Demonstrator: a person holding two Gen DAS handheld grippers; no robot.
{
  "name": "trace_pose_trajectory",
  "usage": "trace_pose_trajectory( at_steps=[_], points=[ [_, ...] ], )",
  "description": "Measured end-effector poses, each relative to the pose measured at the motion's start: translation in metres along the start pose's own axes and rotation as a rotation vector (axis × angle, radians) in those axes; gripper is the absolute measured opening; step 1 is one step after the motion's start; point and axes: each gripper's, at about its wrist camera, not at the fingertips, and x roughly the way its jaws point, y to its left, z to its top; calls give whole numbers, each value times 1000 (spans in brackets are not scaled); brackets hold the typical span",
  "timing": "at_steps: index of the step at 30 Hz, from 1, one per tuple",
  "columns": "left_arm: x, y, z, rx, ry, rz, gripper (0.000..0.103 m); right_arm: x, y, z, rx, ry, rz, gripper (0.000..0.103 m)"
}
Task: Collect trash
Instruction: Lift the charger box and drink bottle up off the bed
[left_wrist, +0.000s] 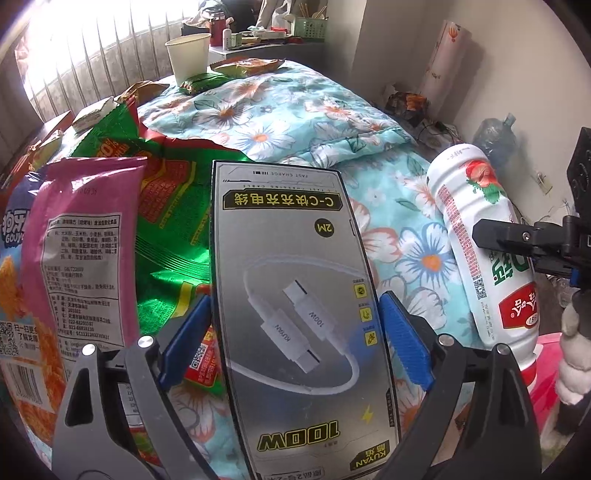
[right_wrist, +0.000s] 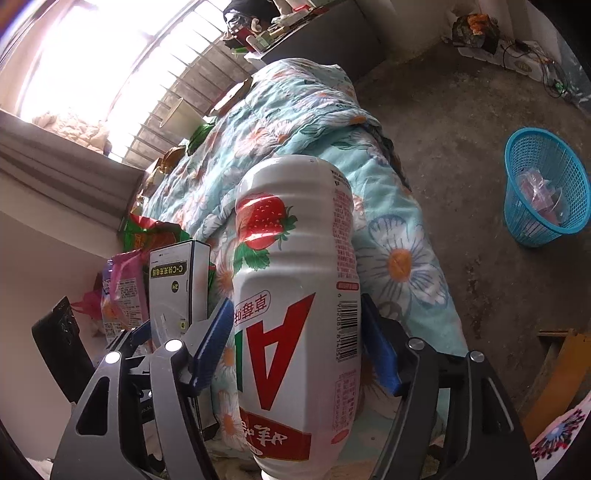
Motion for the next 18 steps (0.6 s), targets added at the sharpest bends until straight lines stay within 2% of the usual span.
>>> trace_pose_trajectory(
  at_steps=[6,18],
  points=[
    [2,-2,0,9,0,5,87,-4,9,0,-55,-35,-75,67],
    [0,-4,0,14,-7,7,87,2,11,0,-37,-7,-74,67]
  ],
)
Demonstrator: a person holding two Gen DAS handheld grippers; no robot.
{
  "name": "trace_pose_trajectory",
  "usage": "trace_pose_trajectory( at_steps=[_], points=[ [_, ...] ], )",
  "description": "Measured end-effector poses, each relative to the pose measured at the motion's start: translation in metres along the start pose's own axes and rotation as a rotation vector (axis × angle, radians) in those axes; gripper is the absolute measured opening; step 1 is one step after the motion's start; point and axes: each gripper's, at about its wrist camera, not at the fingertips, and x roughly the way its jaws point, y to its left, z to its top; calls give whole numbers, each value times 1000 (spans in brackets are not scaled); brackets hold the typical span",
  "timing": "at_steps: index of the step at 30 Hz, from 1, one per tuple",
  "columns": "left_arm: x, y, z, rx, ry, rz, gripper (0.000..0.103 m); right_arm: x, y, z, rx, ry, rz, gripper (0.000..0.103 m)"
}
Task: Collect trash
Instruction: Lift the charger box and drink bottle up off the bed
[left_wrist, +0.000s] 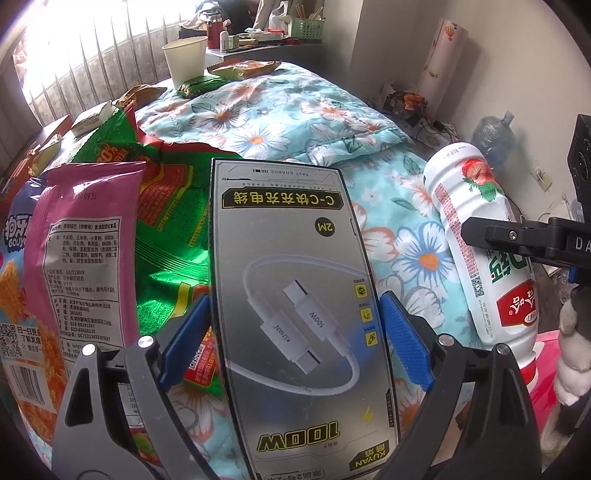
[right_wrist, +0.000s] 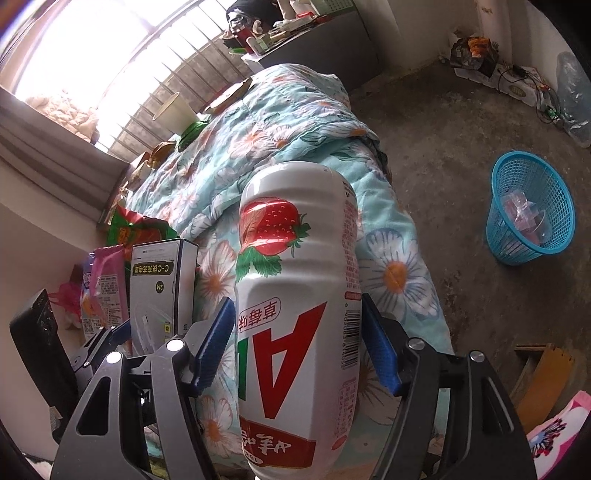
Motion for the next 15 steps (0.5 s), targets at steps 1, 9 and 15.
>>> trace_pose_trajectory(
  at_steps=[1,9,15],
  points=[
    [0,0,0,1,-1,0,87,0,0,-1,1,4,-1,67],
    [-4,0,0,2,-11,-6,87,2,3,-4,-6,9,-22,67],
    [-8,1,-1,-1,-19,-15,87,-2,3,-5,-5,-5,-26,63]
  ],
)
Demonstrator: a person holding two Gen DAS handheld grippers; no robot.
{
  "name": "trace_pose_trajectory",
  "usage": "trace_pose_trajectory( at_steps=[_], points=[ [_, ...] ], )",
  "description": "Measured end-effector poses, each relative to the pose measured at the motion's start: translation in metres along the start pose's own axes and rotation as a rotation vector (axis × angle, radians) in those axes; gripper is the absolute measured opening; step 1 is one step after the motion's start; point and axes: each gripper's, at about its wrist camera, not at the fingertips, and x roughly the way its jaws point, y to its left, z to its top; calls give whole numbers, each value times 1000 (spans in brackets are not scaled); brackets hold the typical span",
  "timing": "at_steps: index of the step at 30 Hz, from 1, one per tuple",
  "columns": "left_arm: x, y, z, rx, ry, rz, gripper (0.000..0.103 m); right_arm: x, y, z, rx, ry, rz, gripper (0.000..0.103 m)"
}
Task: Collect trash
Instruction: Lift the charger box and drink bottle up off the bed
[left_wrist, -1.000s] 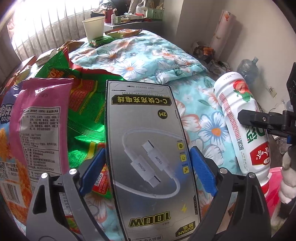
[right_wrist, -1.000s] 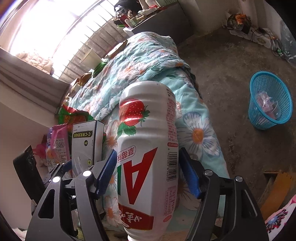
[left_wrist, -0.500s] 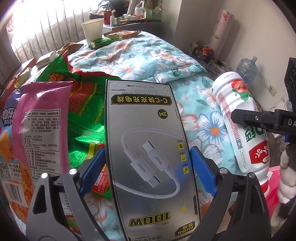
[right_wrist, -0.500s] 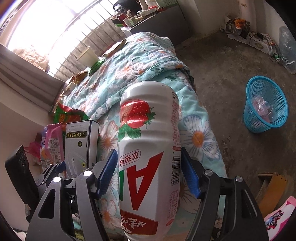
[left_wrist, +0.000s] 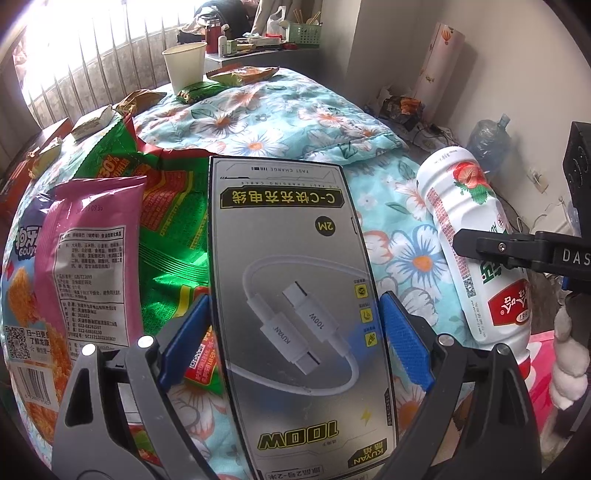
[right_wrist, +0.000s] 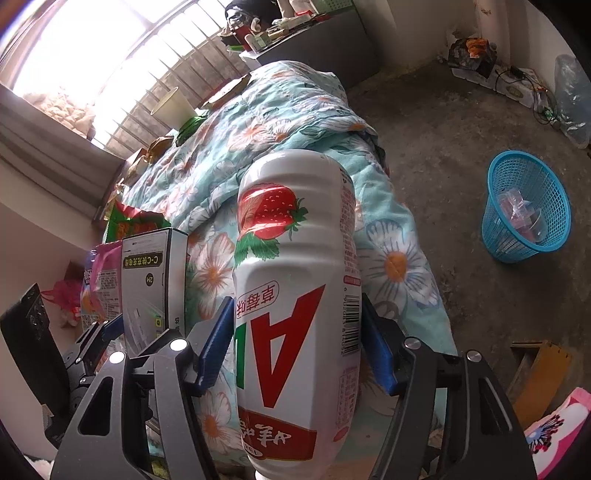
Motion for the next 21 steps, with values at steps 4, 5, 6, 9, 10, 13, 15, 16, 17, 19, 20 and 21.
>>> trace_pose_trajectory(
  at_steps=[4,5,6,9,10,13,15,16,17,19,20,21],
  points=[
    [-4,1,-1,-1,-9,-4,87,-4,0,-1,-3,-11,2,63],
    [-5,1,-1,-1,-10,-5,87,-5,0,-2,-2,-15,4,63],
    [-6,1,-1,0,-12,-6,87,-7,1,-2,0,-19,7,63],
    [-10,1,0,-2,-16,-12,87,-10,2,-2,0,-31,17,63],
    [-11,1,-1,-2,-19,-12,87,-12,3,-2,-1,-34,19,63],
    [-15,0,-1,-3,-28,-14,87,-16,6,-3,-4,-46,31,63],
    [-18,0,-2,-3,-33,-15,87,-18,8,-4,-5,-52,35,63],
    [-20,0,-2,-4,-35,-15,87,-20,9,-4,-6,-57,38,63],
    [-22,0,-2,-5,-38,-16,87,-22,9,-5,-6,-62,42,63],
    [-25,0,-2,-5,-44,-14,87,-26,10,-7,-7,-71,52,63],
    [-27,0,-2,-4,-49,-12,87,-28,11,-8,-8,-76,56,63],
    [-30,-1,-2,-3,-54,-10,87,-30,11,-9,-8,-82,60,63]
  ],
)
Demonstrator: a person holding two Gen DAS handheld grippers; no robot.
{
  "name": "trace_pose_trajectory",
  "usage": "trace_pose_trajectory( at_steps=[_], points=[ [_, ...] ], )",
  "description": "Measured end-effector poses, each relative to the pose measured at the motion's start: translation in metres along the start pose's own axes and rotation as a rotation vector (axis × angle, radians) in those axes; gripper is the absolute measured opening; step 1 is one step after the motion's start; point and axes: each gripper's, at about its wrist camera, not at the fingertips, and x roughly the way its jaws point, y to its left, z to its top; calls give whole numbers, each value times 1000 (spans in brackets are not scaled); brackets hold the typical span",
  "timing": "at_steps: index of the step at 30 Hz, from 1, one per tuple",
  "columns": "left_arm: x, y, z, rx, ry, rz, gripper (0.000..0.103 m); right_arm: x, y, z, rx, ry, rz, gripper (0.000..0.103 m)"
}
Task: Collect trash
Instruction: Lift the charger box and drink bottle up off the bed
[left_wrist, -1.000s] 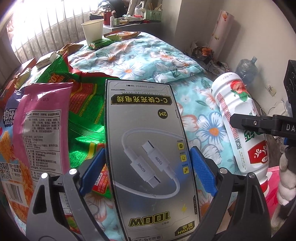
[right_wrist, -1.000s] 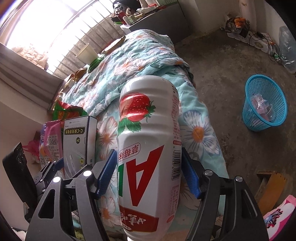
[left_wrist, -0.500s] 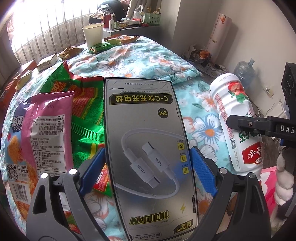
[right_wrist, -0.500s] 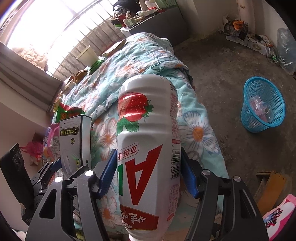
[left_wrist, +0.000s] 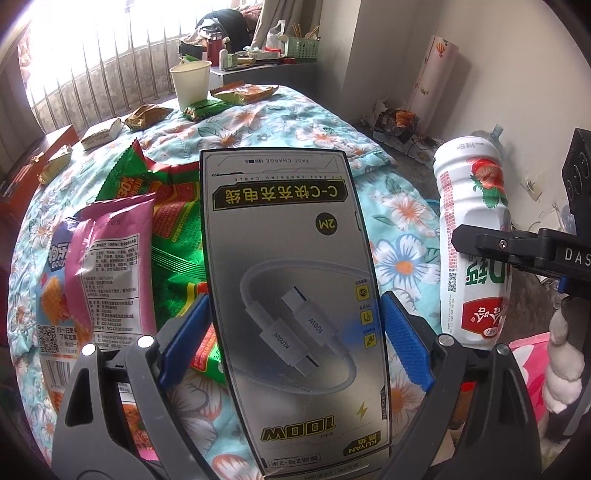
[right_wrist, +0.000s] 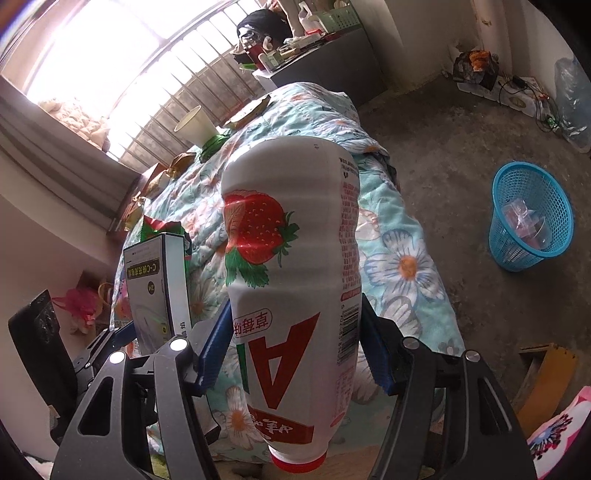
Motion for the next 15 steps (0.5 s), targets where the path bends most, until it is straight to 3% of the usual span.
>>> trace_pose_trajectory(
  at_steps=[12,15],
  points=[
    [-32,-11,-1,19,-71,-3,83,-30,-3,-10,15,-63,64,62],
    [-36,-6,-3,-18,-59,-80,83,-37,-5,-14,20,-76,68,62]
  ],
)
